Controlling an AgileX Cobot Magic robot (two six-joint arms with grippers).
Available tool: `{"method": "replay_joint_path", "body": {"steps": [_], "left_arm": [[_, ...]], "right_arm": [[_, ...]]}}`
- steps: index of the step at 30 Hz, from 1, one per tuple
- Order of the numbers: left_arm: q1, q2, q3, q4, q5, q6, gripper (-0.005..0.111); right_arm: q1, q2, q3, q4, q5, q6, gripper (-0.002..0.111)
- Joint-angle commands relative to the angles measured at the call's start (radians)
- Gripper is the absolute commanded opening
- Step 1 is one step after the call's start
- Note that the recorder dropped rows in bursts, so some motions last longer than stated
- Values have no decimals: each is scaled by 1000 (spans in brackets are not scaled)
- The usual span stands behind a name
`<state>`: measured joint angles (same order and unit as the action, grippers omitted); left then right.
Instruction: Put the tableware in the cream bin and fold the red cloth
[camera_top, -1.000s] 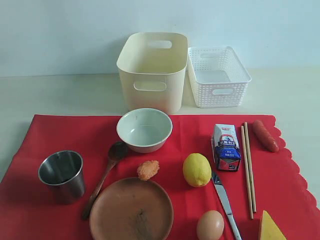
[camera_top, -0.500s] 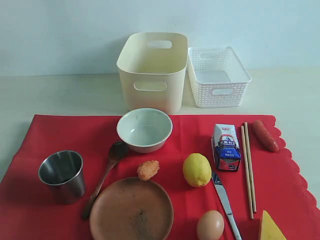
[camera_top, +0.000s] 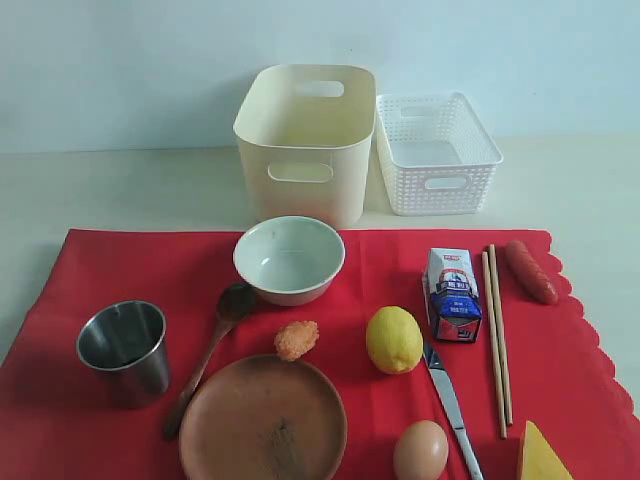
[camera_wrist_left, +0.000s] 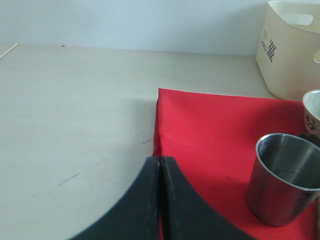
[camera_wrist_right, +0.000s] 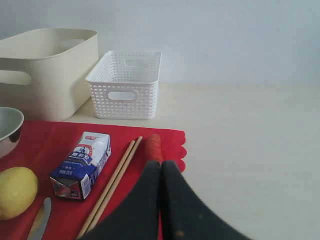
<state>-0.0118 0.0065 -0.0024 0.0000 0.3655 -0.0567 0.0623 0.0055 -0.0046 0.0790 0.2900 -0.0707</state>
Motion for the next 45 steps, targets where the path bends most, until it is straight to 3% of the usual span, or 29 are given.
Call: {"method": "replay_joint_path", "body": {"steps": [1,14,45], "left_arm": [[1,-7,2,-6,-11,-4,0],[1,-7,2,-6,-11,-4,0],[1,-7,2,-6,-11,-4,0]], "right_arm": [[-4,-6,5,1,-7,-1,0],[-4,-6,0,1,9,-1,0],[-4,321,-421,-2,-12,-1,0]]}}
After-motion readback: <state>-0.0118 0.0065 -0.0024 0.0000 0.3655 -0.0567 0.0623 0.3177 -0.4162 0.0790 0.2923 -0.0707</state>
